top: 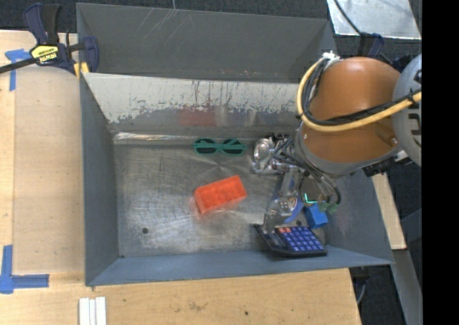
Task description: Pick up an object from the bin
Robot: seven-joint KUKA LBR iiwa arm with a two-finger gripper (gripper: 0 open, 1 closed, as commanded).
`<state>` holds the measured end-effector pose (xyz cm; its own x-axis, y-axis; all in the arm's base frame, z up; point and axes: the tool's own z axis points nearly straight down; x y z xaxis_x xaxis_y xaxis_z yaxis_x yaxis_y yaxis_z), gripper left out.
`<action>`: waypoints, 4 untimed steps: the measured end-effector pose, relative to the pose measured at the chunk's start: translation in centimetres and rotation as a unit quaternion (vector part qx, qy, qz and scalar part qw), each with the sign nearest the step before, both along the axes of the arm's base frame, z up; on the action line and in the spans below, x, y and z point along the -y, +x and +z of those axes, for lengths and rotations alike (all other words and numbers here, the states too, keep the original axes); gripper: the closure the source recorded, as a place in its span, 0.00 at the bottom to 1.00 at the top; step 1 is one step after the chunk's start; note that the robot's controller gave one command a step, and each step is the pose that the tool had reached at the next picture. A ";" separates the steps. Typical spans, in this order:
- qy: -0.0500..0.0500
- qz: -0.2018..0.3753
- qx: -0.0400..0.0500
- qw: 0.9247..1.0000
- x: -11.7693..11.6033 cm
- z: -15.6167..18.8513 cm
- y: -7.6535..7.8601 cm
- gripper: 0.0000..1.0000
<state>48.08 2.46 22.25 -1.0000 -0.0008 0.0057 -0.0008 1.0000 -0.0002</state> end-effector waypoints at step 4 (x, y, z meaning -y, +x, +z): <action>0.000 -0.014 0.004 1.000 -4.1 -8.1 6.7 0.00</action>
Offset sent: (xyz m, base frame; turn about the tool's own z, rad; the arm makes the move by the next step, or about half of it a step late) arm 0.0683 0.0684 -0.1525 0.0187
